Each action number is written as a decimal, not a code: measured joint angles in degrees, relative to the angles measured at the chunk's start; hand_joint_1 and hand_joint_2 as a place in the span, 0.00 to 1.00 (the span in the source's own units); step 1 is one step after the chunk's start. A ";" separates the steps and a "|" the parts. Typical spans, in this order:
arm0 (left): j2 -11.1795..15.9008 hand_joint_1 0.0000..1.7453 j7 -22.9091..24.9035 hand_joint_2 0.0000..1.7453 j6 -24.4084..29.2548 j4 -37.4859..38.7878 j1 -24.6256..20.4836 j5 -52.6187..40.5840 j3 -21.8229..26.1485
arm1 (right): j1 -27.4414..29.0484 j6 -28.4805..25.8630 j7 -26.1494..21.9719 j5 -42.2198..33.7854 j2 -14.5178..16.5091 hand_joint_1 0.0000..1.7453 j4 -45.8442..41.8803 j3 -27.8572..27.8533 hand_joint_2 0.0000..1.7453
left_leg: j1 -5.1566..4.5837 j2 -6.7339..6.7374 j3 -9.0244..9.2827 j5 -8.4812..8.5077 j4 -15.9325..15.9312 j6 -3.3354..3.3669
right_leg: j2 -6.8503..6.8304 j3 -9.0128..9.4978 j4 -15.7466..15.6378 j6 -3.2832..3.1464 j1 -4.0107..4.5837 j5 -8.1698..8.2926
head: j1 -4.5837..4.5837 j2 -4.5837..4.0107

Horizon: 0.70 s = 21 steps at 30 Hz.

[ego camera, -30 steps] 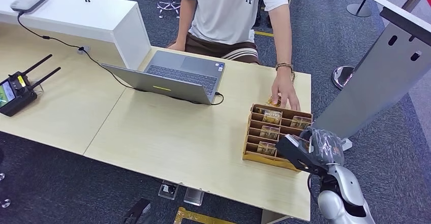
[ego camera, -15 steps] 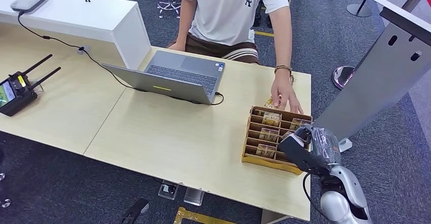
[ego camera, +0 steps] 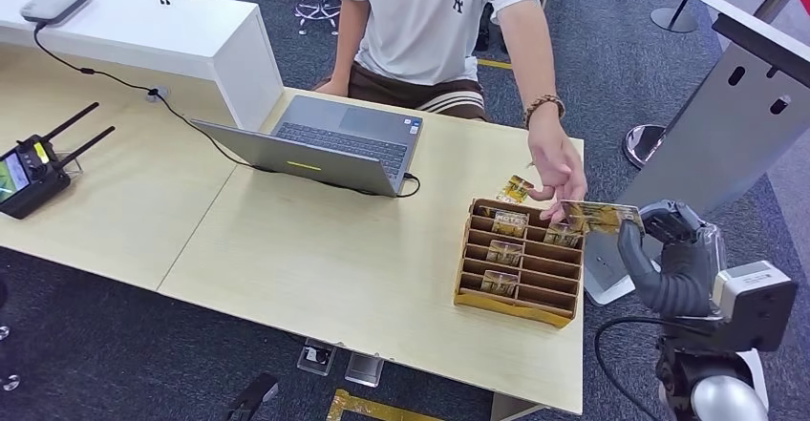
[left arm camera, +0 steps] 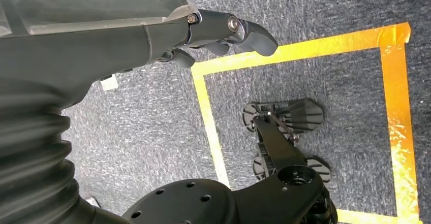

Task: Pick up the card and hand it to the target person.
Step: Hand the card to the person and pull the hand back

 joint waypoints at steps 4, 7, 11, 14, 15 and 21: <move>0.22 0.00 -0.05 1.00 1.41 0.02 0.31 0.17 0.06 | -0.41 -1.68 -0.32 1.92 0.08 0.92 0.69 0.73 1.00 | 0.00 0.05 0.04 0.01 -0.04 -0.01 | 0.06 0.02 -0.02 0.00 0.00 0.02 | 0.00 0.00; 0.25 0.00 0.04 1.00 1.65 -0.10 0.54 0.29 -0.10 | -1.33 -5.38 -0.07 7.06 0.32 0.92 1.69 1.94 1.00 | 0.01 0.09 0.04 -0.01 -0.03 -0.01 | 0.10 0.03 -0.01 -0.01 0.01 0.02 | 0.00 0.00; -0.03 0.00 0.44 1.00 1.76 -0.23 0.39 0.30 -0.47 | -3.41 -11.07 0.85 17.36 1.44 0.92 4.62 5.16 1.00 | -0.01 0.20 0.05 -0.01 -0.04 -0.01 | 0.21 0.01 0.01 -0.01 0.00 0.05 | 0.00 0.00; -0.28 0.00 0.60 1.00 1.53 -0.19 0.18 0.44 -0.63 | -4.73 -13.56 0.40 20.62 2.49 0.92 7.42 6.59 1.00 | 0.00 0.24 0.05 0.01 -0.06 -0.02 | 0.25 0.01 0.01 -0.02 0.00 0.08 | 0.00 0.00; -0.36 0.00 0.65 1.00 1.36 -0.14 0.14 0.58 -0.60 | -5.10 -14.23 0.04 21.22 2.84 0.92 8.41 6.95 1.00 | 0.00 0.25 0.06 0.02 -0.07 -0.02 | 0.27 0.01 -0.01 -0.02 0.01 0.09 | 0.00 0.00; -0.09 0.00 0.75 1.00 -0.51 -0.10 0.66 1.49 -0.33 | -6.19 -15.10 -1.06 21.30 4.16 0.92 11.57 8.31 1.00 | 0.02 0.26 0.09 0.02 -0.09 -0.02 | 0.27 0.04 -0.01 -0.06 0.02 0.12 | 0.00 0.00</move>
